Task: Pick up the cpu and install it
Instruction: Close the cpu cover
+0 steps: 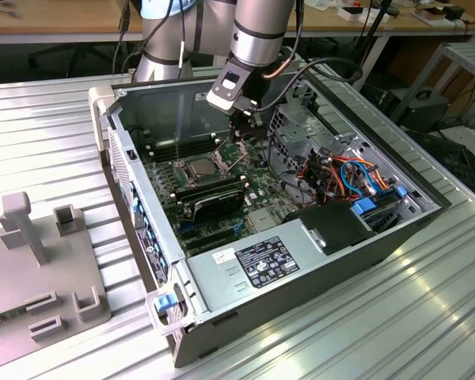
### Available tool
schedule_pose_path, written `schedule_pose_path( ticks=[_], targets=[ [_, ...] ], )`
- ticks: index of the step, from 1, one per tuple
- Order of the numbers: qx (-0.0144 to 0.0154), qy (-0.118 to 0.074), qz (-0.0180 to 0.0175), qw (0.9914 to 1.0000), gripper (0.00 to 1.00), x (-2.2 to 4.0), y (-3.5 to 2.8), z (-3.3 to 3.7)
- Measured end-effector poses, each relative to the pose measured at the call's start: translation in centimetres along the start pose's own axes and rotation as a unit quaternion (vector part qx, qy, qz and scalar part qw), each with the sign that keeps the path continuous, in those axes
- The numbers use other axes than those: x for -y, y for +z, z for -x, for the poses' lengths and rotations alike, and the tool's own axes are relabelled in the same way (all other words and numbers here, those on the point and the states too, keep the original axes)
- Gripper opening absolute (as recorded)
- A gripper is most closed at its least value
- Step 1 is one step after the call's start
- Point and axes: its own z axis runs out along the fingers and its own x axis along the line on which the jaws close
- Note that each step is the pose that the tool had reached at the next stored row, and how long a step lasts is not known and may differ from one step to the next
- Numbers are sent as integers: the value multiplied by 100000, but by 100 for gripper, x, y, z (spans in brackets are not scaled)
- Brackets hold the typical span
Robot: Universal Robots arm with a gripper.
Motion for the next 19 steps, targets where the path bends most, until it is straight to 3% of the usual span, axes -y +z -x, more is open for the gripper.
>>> schedule_pose_path(
  ticks=[19],
  targets=[
    [4, -11, -2, 100000, 11, -342, 16, 10]
  ],
)
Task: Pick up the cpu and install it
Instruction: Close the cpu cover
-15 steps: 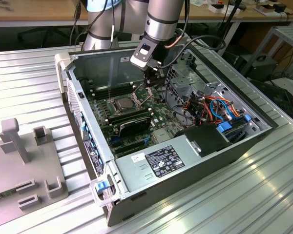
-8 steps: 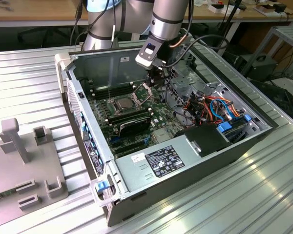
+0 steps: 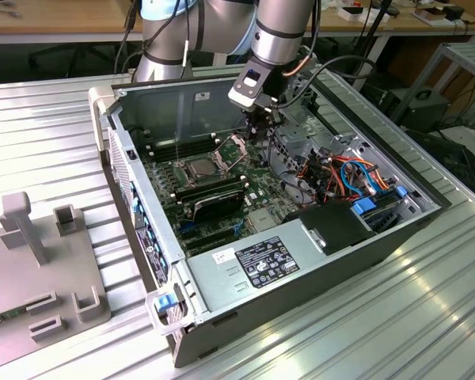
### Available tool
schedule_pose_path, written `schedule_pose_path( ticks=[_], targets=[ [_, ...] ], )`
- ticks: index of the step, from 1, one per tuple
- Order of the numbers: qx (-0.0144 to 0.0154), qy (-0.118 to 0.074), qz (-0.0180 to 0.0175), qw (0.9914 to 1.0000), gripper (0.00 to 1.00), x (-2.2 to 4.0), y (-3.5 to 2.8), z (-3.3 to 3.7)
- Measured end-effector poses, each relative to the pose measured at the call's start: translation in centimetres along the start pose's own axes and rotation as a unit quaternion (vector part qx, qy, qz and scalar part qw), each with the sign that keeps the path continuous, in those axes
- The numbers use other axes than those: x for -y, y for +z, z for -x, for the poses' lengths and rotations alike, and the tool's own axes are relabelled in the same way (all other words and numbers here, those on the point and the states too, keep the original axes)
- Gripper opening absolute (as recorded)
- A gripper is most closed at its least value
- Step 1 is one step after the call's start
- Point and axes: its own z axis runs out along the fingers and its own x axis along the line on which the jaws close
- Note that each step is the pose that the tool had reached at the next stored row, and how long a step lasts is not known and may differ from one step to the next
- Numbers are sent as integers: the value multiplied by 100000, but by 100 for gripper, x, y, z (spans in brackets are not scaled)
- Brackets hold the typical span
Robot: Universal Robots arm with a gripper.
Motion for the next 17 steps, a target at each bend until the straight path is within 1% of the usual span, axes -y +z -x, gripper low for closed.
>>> schedule_pose_path(
  ticks=[5, 12, 17],
  targets=[
    [8, 4, 1, 100000, 11, -5, 0, 1],
    [277, -10, -8, 100000, 11, -5, 6, 1],
    [294, -9, -8, 100000, 11, -5, 6, 1]
  ],
)
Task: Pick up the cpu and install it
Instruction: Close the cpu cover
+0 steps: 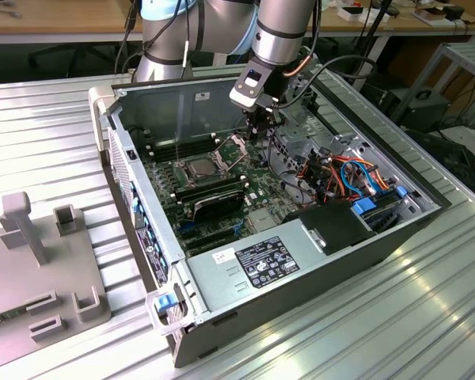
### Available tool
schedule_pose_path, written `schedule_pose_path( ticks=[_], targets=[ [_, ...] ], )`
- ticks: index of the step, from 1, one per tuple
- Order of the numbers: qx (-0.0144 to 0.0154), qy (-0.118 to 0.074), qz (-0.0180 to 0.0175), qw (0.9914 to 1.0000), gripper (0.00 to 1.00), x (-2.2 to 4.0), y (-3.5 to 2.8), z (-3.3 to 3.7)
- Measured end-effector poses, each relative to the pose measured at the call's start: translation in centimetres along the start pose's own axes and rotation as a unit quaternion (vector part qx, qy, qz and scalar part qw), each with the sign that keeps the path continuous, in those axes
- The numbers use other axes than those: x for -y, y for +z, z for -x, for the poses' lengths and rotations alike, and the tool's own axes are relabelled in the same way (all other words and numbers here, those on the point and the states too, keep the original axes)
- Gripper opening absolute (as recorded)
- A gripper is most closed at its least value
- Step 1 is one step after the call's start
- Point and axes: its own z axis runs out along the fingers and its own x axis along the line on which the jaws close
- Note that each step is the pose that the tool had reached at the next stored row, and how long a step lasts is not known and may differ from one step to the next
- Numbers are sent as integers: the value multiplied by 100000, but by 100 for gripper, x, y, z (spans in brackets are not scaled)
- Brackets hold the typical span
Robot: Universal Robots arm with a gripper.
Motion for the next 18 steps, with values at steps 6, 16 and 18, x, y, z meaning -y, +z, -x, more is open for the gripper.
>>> schedule_pose_path(
  ticks=[6, 16, 18],
  targets=[
    [-5, -1, 4, 100000, 11, 0, 13, -1],
    [9, -2, -1, 100000, 11, 7, 149, 0],
    [5, 0, 4, 100000, 11, 8, 184, -1]
  ],
)
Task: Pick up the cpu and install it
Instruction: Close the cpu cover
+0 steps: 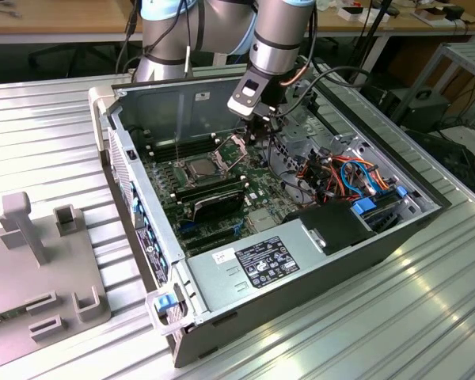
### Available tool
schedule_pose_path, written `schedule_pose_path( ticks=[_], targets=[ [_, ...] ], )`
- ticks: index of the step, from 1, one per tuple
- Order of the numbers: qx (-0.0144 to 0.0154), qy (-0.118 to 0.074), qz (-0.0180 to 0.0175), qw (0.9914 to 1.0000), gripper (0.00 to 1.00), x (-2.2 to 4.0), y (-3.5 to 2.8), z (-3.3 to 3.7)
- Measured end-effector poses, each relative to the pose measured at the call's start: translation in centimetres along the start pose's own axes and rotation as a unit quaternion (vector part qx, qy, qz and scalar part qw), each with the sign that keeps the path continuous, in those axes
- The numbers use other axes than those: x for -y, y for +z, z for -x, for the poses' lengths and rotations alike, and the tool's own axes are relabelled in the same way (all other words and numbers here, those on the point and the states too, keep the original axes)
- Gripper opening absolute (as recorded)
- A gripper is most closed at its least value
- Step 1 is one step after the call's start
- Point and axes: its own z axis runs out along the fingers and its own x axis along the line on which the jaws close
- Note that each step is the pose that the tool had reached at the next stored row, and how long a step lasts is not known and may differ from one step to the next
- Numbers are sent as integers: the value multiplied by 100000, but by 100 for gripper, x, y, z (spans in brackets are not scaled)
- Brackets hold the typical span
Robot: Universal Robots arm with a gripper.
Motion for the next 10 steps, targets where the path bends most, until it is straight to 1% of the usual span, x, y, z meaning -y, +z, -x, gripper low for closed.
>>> schedule_pose_path(
  ticks=[6, 10],
  targets=[
    [5, -3, -3, 100000, 11, 1, 9, 0],
    [6, 1, -5, 100000, 11, 2, 34, 1]
  ],
)
